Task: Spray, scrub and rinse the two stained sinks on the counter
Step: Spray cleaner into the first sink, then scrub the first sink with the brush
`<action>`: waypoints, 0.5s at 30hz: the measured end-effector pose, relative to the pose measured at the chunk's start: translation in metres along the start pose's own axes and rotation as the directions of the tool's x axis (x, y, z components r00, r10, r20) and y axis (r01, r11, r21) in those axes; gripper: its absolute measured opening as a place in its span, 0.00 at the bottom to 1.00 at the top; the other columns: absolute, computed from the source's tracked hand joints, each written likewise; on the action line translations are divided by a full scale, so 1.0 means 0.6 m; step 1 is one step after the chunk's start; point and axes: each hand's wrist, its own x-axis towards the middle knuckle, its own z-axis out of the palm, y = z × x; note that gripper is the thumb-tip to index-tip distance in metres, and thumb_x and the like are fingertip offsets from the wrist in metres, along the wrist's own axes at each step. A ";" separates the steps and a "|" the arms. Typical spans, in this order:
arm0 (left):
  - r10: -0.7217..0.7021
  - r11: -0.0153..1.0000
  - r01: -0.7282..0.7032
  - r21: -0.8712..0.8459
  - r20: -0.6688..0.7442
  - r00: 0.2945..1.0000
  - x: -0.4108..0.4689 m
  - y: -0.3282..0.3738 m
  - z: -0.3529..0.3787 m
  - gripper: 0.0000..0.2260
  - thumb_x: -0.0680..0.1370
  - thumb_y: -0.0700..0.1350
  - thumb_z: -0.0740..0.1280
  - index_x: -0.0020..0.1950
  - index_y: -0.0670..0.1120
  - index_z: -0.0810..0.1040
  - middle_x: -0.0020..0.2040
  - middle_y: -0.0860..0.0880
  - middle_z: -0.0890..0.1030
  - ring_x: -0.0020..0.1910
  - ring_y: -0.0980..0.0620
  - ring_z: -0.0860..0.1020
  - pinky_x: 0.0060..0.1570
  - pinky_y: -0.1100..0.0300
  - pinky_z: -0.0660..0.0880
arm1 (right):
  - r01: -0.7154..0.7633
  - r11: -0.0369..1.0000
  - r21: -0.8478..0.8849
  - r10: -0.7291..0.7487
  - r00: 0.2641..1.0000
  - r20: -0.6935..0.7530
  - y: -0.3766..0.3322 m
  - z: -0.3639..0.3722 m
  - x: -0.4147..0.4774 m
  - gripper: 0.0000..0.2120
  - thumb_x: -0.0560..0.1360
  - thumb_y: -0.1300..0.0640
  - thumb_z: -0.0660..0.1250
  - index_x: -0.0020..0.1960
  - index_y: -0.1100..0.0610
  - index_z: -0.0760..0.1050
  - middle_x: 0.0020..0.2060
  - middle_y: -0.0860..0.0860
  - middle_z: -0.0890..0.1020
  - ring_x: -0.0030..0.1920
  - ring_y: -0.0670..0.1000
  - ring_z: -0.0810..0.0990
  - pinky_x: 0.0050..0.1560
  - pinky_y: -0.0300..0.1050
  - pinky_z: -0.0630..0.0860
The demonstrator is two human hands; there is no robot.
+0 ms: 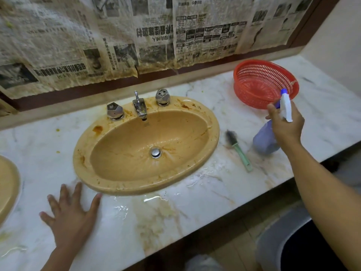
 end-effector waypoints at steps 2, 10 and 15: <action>-0.001 1.000 0.001 0.006 0.003 1.000 0.000 0.003 0.001 0.42 0.74 0.78 0.44 0.82 0.56 0.60 0.83 0.48 0.54 0.82 0.39 0.47 0.74 0.28 0.46 | -0.002 1.000 0.013 0.003 0.999 -0.044 0.024 0.005 -0.003 0.07 0.75 0.44 0.74 0.50 0.40 0.77 0.46 0.53 0.84 0.48 0.55 0.84 0.53 0.50 0.81; 0.005 0.999 -0.005 0.039 0.000 1.000 -0.004 0.012 0.003 0.41 0.74 0.78 0.43 0.82 0.58 0.57 0.83 0.50 0.55 0.81 0.35 0.49 0.72 0.27 0.48 | -0.130 0.991 0.043 0.130 0.991 0.006 0.048 0.016 -0.003 0.17 0.73 0.51 0.76 0.59 0.54 0.77 0.48 0.45 0.82 0.44 0.37 0.80 0.48 0.35 0.75; 0.014 0.999 -0.014 0.035 -0.002 1.000 -0.007 0.013 0.001 0.40 0.75 0.77 0.43 0.82 0.58 0.57 0.83 0.49 0.55 0.81 0.35 0.49 0.72 0.27 0.49 | -0.175 0.984 -0.009 0.175 0.972 0.154 0.071 -0.001 -0.010 0.37 0.69 0.51 0.81 0.72 0.49 0.66 0.60 0.50 0.78 0.57 0.49 0.78 0.57 0.45 0.76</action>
